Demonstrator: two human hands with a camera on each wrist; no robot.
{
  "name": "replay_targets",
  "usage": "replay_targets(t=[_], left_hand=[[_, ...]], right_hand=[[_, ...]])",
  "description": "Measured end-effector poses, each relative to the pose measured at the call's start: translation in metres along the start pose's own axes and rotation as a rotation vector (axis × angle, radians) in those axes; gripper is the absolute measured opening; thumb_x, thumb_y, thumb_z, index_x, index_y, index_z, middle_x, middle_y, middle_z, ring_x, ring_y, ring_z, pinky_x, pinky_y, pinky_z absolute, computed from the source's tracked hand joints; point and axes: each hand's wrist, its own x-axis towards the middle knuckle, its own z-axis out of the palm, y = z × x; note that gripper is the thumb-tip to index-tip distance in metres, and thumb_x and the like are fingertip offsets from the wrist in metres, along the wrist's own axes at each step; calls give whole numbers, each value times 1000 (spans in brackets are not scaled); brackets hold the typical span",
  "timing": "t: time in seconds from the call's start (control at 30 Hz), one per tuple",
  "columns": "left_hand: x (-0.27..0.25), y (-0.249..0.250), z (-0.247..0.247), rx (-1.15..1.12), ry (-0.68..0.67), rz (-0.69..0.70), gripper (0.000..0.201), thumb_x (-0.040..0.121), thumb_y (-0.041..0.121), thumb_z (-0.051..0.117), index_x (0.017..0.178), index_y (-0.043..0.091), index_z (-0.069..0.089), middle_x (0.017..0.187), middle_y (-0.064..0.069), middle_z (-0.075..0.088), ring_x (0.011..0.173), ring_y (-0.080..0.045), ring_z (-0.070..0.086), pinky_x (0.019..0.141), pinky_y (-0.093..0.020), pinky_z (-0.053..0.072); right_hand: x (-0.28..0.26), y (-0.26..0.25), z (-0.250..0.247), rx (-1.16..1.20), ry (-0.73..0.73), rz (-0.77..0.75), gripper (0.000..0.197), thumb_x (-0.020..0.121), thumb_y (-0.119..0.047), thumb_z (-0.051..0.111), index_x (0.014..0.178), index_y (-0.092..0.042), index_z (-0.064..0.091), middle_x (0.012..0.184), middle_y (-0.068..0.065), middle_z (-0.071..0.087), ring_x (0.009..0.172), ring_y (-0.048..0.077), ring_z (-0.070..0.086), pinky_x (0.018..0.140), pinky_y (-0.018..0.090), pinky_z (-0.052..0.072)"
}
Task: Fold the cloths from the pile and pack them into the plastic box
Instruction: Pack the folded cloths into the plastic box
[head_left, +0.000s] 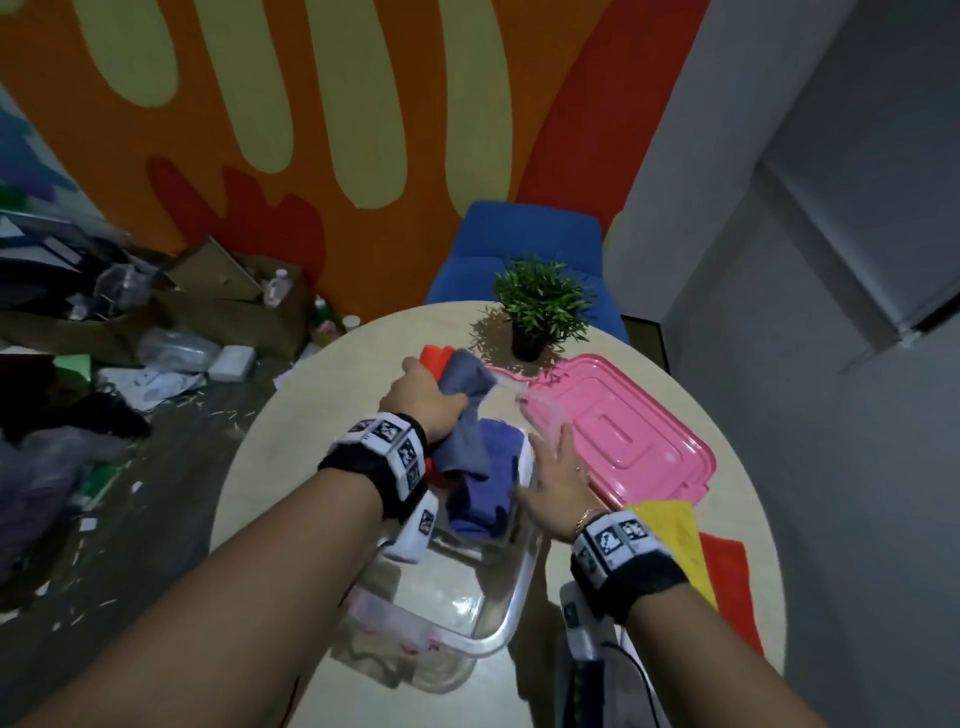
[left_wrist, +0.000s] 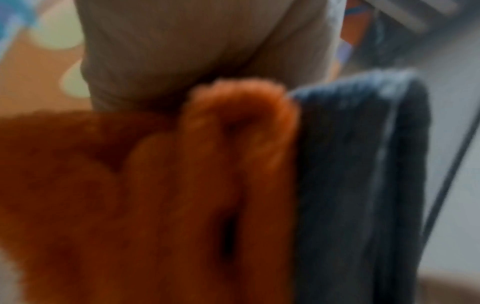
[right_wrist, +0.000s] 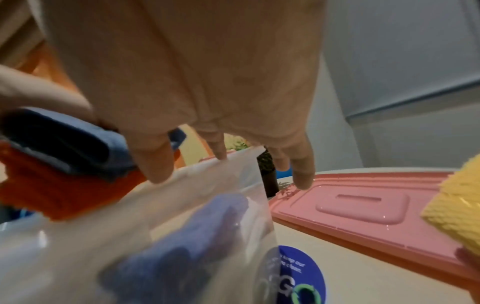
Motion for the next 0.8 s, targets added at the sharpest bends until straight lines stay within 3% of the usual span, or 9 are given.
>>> replay_targets(t=[0.1, 0.23, 0.37, 0.5, 0.63, 0.73, 0.8], left_hand=[[6, -8, 20, 380, -33, 60, 53, 93, 20, 60, 136, 2, 34, 133, -23, 55, 120, -42, 57, 94, -43, 46], [25, -14, 46, 554, -116, 52, 46, 97, 12, 56, 134, 0, 32, 138, -20, 52, 127, -36, 54, 98, -40, 45], [34, -11, 64, 662, -105, 147, 44, 101, 8, 42, 141, 5, 24, 124, -23, 59, 107, -36, 63, 75, -39, 45], [36, -10, 81, 880, -147, 263, 49, 99, 6, 38, 146, 16, 27, 134, -25, 35, 92, -33, 62, 71, -36, 47], [43, -10, 69, 928, -273, 366, 35, 100, 12, 42, 134, 11, 47, 123, -17, 43, 101, -37, 64, 83, -39, 51], [42, -18, 65, 1009, -305, 339, 37, 100, 16, 48, 136, 10, 49, 137, -18, 33, 115, -42, 54, 94, -44, 43], [36, -27, 68, 1088, -302, 345, 40, 97, 20, 51, 137, 11, 47, 139, -19, 28, 119, -41, 45, 91, -46, 43]], right_hand=[[3, 8, 21, -141, -5, -59, 95, 87, -16, 60, 157, -32, -2, 154, 13, -41, 149, 48, 4, 114, 50, 33], [2, 10, 23, -192, 1, -77, 91, 84, -9, 59, 155, -28, 5, 149, 15, -47, 138, 47, 34, 101, 50, 48], [-1, 7, 23, -227, 30, -79, 80, 83, -10, 63, 148, -28, 19, 147, 13, -50, 124, 42, 49, 90, 50, 53], [-3, 9, 22, -215, 35, -67, 75, 83, -7, 65, 143, -27, 26, 146, 10, -52, 121, 40, 51, 89, 49, 54], [-3, 13, 23, -223, 49, -58, 71, 84, -13, 67, 143, -27, 30, 145, 8, -54, 119, 40, 52, 87, 49, 55], [-2, 13, 24, -229, 40, -61, 72, 85, -18, 68, 144, -27, 29, 144, 7, -55, 119, 41, 52, 90, 50, 53], [-2, 11, 25, -224, 37, -67, 73, 84, -25, 71, 143, -27, 29, 144, 6, -55, 121, 42, 52, 92, 51, 53]])
